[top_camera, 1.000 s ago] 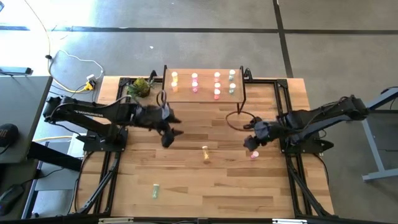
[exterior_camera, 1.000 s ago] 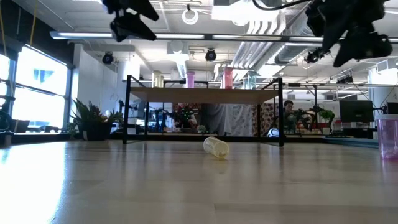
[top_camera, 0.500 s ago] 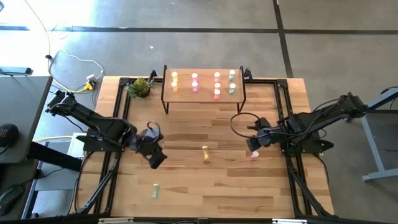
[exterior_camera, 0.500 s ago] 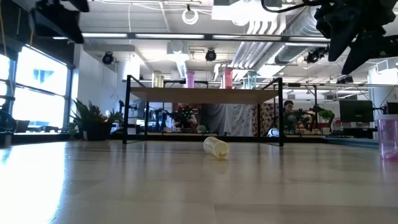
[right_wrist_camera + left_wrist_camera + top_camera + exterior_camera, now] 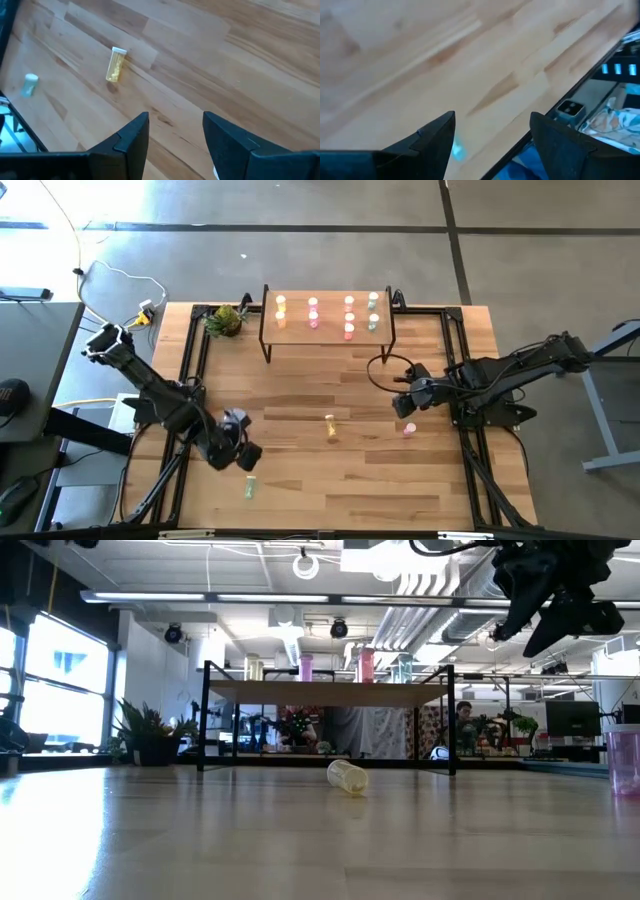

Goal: Pick and place medicine bottles onto shelf by color
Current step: Put the blue pill bottle on the shelf

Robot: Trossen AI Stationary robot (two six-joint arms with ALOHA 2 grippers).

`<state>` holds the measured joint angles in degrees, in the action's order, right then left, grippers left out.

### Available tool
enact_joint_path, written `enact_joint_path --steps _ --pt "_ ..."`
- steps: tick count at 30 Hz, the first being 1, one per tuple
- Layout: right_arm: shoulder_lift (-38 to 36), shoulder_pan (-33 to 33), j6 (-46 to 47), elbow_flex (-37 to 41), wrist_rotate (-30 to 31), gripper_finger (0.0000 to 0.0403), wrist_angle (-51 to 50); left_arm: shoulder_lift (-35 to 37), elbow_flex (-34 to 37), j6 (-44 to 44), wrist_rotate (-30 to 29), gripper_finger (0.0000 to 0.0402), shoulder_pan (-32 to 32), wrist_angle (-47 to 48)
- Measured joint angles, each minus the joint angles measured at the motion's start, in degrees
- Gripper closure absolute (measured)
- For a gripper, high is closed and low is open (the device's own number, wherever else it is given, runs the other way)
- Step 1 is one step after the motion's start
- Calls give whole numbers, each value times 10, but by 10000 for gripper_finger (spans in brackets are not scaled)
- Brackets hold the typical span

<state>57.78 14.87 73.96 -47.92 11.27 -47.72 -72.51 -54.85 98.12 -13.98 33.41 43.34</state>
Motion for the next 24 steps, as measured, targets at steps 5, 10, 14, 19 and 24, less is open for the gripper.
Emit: enact_joint_path --steps 5,10,14,19,24 --pt "0 0 -19 0 -3 226 0 -45 0 83 25 156 42 -4" --pt "0 -1 -39 0 -3 226 0 -98 0 156 48 156 78 -16" --pt "0 -10 -45 0 0 226 0 -142 0 173 48 156 88 -51" --pt "0 -26 -65 0 1 226 -1 -193 0 179 67 156 88 -97" --pt "0 -32 -74 0 0 226 -1 -229 0 183 94 156 88 -130"
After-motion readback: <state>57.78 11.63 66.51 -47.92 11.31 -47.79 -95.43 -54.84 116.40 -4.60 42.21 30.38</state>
